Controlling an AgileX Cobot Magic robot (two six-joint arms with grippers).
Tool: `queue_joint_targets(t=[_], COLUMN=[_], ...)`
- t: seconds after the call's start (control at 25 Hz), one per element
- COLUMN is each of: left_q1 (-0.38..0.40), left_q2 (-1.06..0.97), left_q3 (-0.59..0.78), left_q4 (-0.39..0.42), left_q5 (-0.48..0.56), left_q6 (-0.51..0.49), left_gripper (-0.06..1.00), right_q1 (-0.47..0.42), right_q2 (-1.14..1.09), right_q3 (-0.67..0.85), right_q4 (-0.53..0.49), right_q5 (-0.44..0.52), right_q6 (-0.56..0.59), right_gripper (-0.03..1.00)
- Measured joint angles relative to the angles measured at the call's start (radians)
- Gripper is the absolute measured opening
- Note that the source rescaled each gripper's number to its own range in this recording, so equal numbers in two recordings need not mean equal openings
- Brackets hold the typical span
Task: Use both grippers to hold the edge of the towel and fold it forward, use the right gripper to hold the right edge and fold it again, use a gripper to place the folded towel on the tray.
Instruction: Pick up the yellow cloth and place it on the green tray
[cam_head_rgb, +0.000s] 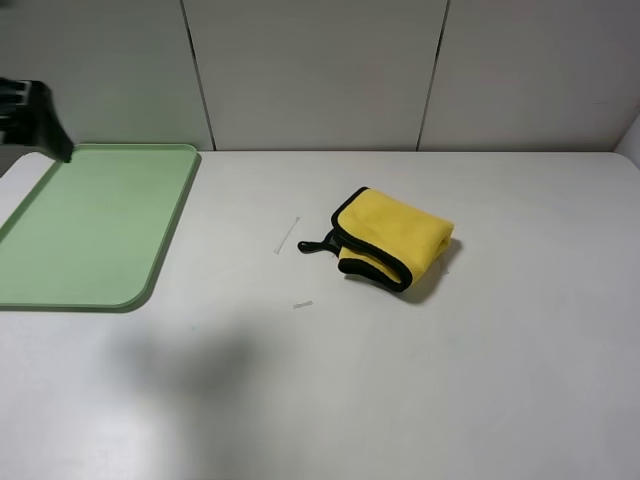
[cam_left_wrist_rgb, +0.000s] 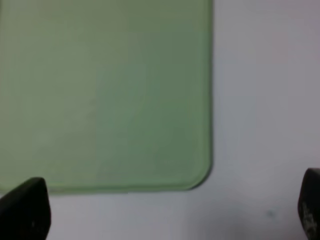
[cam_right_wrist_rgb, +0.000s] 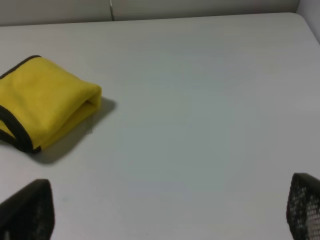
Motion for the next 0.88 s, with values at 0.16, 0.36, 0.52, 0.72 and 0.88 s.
queue_joint_targets(t=[0.16, 0.36, 0.52, 0.72, 0.88], left_q1=[-0.118, -0.257, -0.364, -0.474, -0.531], left_q2=[0.142, 0.296, 0.407, 0.512, 0.582], left_q3=[-0.071, -0.154, -0.201, -0.226, -0.236], left_q4=[-0.001, -0.002, -0.005, -0.010, -0.016], left_q5=[-0.049, -0.114, -0.168, -0.236, -0.290], left_q6=[-0.017, -0.074, -0.103, -0.150, -0.210], left_gripper=[1.00, 0.99, 0.99, 0.99, 0.99], right_q1=[0.000, 0.000, 0.000, 0.000, 0.000], right_q2=[0.000, 0.000, 0.000, 0.000, 0.000], right_q3=[0.000, 0.000, 0.000, 0.000, 0.000], right_q4=[0.000, 0.000, 0.000, 0.000, 0.000], right_q5=[0.000, 0.000, 0.000, 0.000, 0.000], right_q6=[0.000, 0.000, 0.000, 0.000, 0.000], right_gripper=[1.00, 1.00, 1.00, 1.00, 1.00])
